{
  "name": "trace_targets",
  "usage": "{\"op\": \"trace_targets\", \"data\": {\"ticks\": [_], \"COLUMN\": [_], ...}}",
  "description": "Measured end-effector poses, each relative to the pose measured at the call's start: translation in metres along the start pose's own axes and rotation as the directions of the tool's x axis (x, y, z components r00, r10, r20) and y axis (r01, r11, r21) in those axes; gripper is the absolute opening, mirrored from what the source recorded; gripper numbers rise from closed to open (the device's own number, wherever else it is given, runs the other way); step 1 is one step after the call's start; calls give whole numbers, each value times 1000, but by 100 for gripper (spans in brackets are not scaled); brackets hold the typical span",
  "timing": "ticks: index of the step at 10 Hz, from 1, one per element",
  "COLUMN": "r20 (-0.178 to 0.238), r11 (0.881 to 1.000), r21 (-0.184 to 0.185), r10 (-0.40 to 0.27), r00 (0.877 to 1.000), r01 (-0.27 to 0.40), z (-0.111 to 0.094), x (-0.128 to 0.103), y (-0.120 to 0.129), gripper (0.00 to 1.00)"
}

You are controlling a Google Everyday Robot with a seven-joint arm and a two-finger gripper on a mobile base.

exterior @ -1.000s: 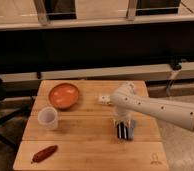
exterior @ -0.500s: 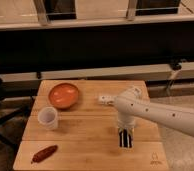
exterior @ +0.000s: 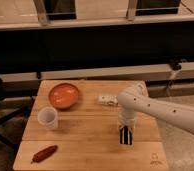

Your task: Place the eraser on the white sponge

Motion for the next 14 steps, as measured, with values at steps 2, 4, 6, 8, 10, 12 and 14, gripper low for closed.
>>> {"op": "trace_targets", "data": {"ticks": [2, 4, 6, 8, 10, 12, 14], "r20": [12, 18, 22, 25, 27, 29, 26], "r11": [1000, 1000, 1000, 999, 999, 999, 999], "r21": [10, 16, 20, 22, 24, 24, 33], "r10": [5, 16, 20, 30, 35, 37, 40], "r00": [1000, 1000, 1000, 999, 999, 999, 999], "r01": [-5, -16, -20, -31, -35, -37, -41], "z": [7, 12, 17, 20, 21, 22, 22], "x": [18, 29, 39, 45, 48, 50, 50], "y": [-5, -5, -8, -7, -7, -8, -8], "gripper": [0, 0, 0, 0, 0, 0, 0]}}
